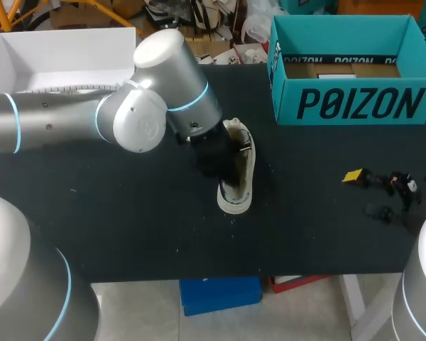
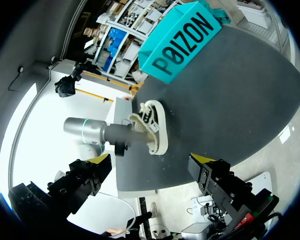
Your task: Take the shoe out of the shoebox, open the shoe tongue, remove and reinsert the insole, then place the shoe into the shoebox
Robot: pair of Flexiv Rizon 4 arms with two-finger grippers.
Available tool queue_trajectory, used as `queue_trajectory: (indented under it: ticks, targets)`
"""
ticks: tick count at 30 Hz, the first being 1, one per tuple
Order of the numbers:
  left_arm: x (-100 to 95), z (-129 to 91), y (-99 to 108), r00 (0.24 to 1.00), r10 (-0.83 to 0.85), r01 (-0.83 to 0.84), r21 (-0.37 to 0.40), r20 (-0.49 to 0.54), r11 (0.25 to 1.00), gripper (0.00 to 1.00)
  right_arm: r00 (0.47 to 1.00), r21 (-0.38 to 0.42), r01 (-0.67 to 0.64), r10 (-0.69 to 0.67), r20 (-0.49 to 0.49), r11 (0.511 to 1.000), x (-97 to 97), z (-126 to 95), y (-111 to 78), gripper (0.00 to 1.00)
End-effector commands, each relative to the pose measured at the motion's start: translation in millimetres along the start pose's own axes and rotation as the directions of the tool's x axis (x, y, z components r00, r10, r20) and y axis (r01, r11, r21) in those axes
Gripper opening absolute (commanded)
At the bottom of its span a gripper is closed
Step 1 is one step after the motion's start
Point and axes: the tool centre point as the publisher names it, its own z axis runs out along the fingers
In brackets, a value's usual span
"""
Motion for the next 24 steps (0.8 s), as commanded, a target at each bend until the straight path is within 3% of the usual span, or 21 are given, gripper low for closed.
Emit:
queue_trajectory:
  ticks: [1,5,9,24]
  targets:
    - [6.7,-38.1,-10.9,0.999,0.033,-0.034,-0.026,-0.03,0.999,0.0,1.0,-0.002,-0.001,0.001,-0.001,1.0,0.4,-1.9,-1.0,1.0]
    - [12.4,-53.8,-11.1,0.993,0.076,-0.079,-0.029,-0.095,0.996,0.0,1.0,-0.002,-0.001,0.001,-0.001,1.0,0.4,-1.9,-1.0,1.0]
    - [16.0,-56.0,-11.6,0.987,0.09,-0.094,-0.018,-0.135,0.995,0.0,1.0,-0.002,-0.001,0.001,-0.001,1.0,0.4,-1.9,-1.0,1.0]
    - [3.8,-20.9,-12.1,0.976,0.127,-0.124,0.026,-0.176,0.992,0.0,1.0,-0.002,-0.001,0.001,-0.001,1.0,0.4,-1.9,-1.0,1.0]
